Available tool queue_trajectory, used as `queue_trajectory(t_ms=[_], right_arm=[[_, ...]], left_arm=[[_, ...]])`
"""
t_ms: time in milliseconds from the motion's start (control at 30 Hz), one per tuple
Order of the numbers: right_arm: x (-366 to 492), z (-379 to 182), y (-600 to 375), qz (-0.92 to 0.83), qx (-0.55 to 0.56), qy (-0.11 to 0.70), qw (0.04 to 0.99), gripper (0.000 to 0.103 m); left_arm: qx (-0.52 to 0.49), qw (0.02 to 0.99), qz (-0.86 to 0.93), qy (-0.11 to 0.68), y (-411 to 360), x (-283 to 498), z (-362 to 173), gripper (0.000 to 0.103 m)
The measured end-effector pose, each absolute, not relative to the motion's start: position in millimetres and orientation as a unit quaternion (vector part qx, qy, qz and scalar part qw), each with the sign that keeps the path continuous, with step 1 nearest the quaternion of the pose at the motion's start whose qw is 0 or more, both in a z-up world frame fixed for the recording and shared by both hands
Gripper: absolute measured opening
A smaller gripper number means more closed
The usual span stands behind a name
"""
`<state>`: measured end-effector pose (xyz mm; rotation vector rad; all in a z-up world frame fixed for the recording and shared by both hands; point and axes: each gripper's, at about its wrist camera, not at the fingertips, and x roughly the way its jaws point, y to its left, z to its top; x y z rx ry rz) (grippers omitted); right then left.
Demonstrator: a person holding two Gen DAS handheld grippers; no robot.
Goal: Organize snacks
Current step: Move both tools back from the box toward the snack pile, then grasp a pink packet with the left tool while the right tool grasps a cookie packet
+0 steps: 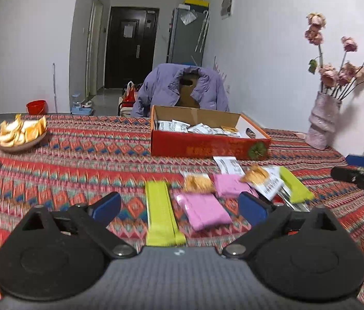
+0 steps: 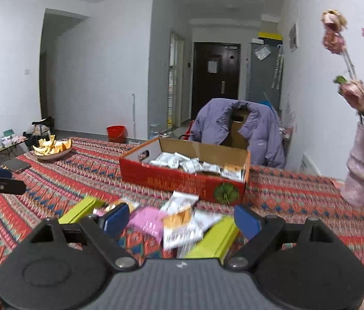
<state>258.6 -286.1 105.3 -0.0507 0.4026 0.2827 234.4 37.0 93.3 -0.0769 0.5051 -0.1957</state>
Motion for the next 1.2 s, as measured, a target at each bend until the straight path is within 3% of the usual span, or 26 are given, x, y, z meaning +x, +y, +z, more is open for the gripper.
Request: queue_trajectory(t_ms=[167, 367, 900, 1200], right_arm=[[199.4, 72.4, -280.3, 0.137, -0.005, 0.193, 0.972, 0.088], [170.0, 48.9, -276.0, 0.137, -0.033, 0.200, 0.970, 0.088], [187.4, 43.3, -274.1, 0.135, -0.023, 0.214, 0.967, 0.088], [211.1, 45.1, -292.4, 0.103, 0.006, 0.223, 0.969, 0.088]], left_arm=[[-0.035, 0.962, -0.084, 0.258, 37.4, 183.1, 67.9, 0.099], [-0.011, 0.954, -0.069, 0.290, 29.8, 178.1, 44.9, 0.099], [-0.021, 0.946, -0.083, 0.311, 17.0, 198.6, 45.0, 0.099], [0.013, 0.928, -0.185, 0.323, -61.3, 215.9, 33.9, 0.099]])
